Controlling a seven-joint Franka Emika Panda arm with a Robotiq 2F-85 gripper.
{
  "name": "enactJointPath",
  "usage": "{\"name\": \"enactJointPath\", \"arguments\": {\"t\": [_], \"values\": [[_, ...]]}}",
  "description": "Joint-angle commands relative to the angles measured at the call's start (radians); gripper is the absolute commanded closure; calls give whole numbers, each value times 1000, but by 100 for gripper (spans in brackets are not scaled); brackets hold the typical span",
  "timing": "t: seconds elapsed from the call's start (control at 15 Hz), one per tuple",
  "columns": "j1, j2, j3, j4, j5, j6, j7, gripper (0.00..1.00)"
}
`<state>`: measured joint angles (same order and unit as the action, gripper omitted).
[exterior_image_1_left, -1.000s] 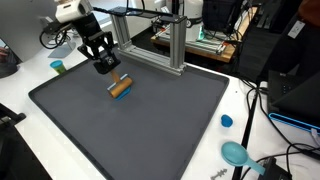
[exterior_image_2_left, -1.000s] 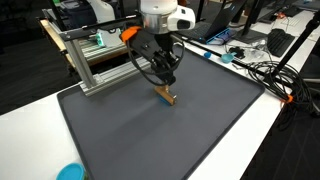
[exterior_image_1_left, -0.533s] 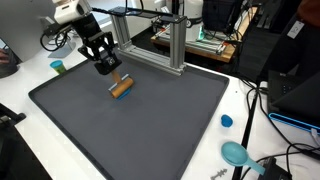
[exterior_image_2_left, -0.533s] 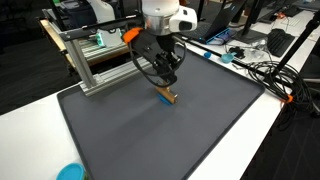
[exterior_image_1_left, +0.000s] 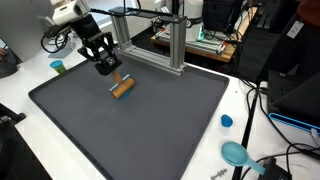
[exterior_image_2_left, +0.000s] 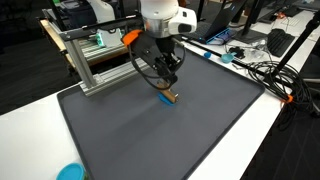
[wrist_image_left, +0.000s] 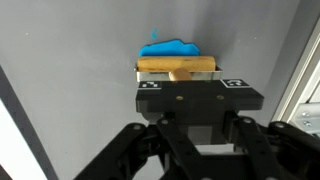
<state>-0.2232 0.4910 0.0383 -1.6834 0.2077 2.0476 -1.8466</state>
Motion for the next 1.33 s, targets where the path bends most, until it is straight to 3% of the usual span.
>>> {"name": "enactJointPath", "arguments": {"t": [0.0,0.93,1.0,1.2,1.27], "values": [[-1,83,30,-24,43,-32,-38,78],[10,64,37,-44,24,-40,-152,78],[3,3,9,2,4,-11,-122,53],[5,3,10,2,4,-15,-128,53],[6,3,11,2,4,-16,-129,78]]}}
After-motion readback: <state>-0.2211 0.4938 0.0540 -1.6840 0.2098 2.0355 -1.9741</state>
